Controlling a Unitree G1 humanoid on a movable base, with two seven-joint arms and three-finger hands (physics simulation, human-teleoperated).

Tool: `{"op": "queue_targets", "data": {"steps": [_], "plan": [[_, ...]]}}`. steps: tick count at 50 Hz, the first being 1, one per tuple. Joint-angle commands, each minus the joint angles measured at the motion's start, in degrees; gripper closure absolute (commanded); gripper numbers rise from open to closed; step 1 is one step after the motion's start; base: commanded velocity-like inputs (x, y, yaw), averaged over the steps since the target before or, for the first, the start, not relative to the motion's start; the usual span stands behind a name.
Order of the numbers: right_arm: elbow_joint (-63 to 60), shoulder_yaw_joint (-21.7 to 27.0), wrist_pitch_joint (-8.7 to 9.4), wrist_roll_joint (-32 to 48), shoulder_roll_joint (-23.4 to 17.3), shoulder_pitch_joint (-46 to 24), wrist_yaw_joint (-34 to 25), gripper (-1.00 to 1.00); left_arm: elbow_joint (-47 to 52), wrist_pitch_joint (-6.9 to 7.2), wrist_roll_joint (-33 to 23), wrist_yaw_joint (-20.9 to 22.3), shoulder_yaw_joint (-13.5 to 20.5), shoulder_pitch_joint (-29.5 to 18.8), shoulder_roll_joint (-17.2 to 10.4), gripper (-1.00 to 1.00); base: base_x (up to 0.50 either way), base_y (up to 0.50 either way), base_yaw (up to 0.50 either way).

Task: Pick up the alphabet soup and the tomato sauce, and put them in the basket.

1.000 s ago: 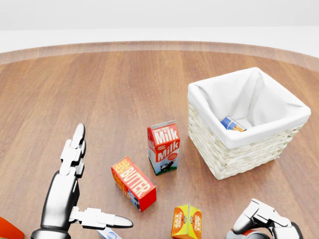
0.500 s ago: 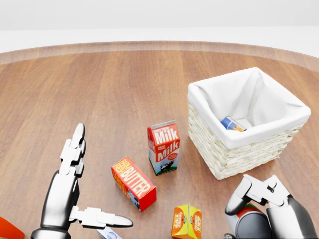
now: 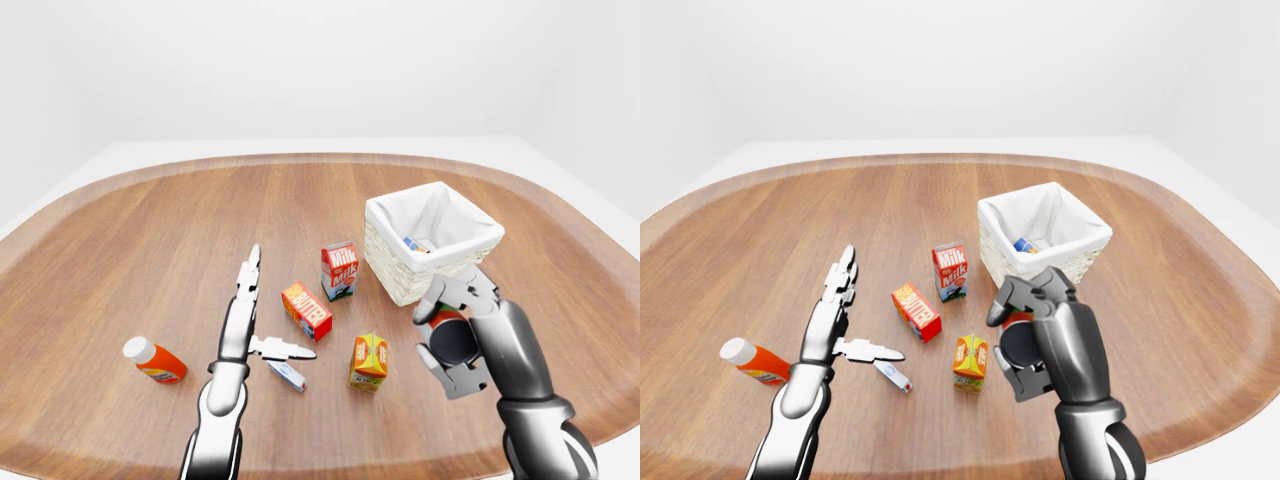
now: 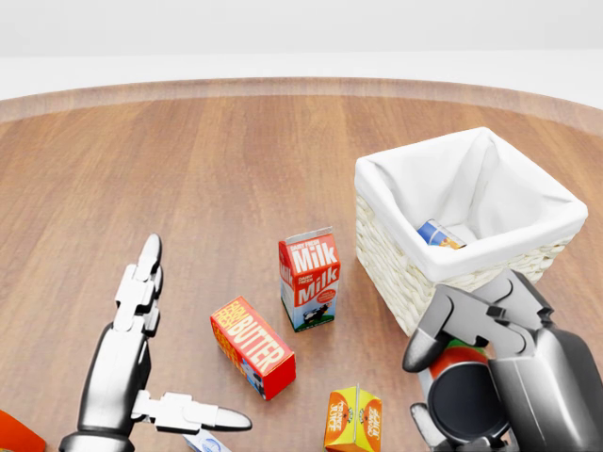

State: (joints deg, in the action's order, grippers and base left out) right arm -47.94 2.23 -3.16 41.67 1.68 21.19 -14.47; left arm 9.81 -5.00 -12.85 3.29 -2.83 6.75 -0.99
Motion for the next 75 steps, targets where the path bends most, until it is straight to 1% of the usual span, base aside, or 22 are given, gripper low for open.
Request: {"op": "queue_targets", "data": {"steps": [1, 2, 4, 5, 6, 8, 11, 19, 28, 40, 51, 66, 75], "plan": [[-4.54, -0.57, 3.34, 5.75, -1.01, -6.56, -4.14, 1.0, 0.53, 0.0, 0.64, 0.03, 0.22, 0.2, 0.09, -1.0, 0.0, 0.0, 0.0], [-4.89, -0.69, 4.09, 6.07, -1.1, -7.41, -4.73, 1.0, 0.52, 0.0, 0.64, 0.03, 0.22, 0.18, 0.1, -1.0, 0.0, 0.0, 0.0], [-5.19, -0.77, 5.0, 6.59, -1.32, -8.51, -5.3, 1.0, 0.59, 0.0, 0.62, 0.04, 0.2, 0.23, 0.1, -1.0, 0.0, 0.0, 0.0], [-5.96, -0.82, 6.28, 7.2, -1.38, -10.01, -6.39, 1.0, 0.6, 0.0, 0.65, 0.07, 0.23, 0.22, 0.07, -1.0, 0.0, 0.0, 0.0], [-6.2, -0.84, 7.09, 7.39, -1.51, -11.04, -6.98, 1.0, 0.63, 0.0, 0.67, 0.09, 0.25, 0.22, 0.07, -1.0, 0.0, 0.0, 0.0], [-6.7, -1.07, 8.16, 8.0, -1.69, -12.39, -7.93, 1.0, 0.94, 0.0, 0.66, 0.16, 0.22, 0.31, 0.09, -1.0, 0.0, 0.0, 0.0], [-7.22, -1.47, 8.16, 9.21, -2.07, -15.84, -9.97, 1.0, 0.7, 0.0, 0.69, 0.15, 0.26, 0.24, 0.07, -1.0, 0.0, 0.0, 0.0], [-4.6, -0.85, 8.16, 10.24, -3.67, -23.24, -12.63, 1.0, 1.02, 0.0, 0.69, 0.27, 0.22, 0.36, 0.08, -1.0, 0.0, 0.0, 0.0], [-1.34, -1.07, 8.16, 11.93, -4.94, -28.99, -14.59, 1.0, 0.48, 0.0, 0.74, 0.17, 0.35, 0.06, 0.07, -1.0, 0.0, 0.0, 0.0], [4.85, -0.09, 8.16, 13.1, -7.22, -38.24, -17.43, 1.0, -0.06, 0.0, 0.77, -0.11, 0.47, -0.32, 0.12, -1.0, 0.0, 0.0, 0.0], [12.13, 0.26, 8.16, 13.13, -9.06, -45.27, -17.16, 1.0, 0.6, 0.0, 0.8, 0.0, 0.4, -0.2, 0.13, -1.0, 0.0, 0.0, 0.0], [17.82, 1.29, 8.16, 12.56, -11.18, -48.98, -16.68, 1.0, -0.04, 0.0, 0.76, 0.19, 0.34, -0.23, 0.06, -1.0, 0.0, 0.0, 0.0], [24.81, 1.13, 8.16, 12.96, -12.97, -53.64, -15.75, 1.0, 0.23, 0.0, 0.68, 0.26, 0.25, -0.16, 0.09, -1.0, 0.0, 0.0, 0.0]]}}
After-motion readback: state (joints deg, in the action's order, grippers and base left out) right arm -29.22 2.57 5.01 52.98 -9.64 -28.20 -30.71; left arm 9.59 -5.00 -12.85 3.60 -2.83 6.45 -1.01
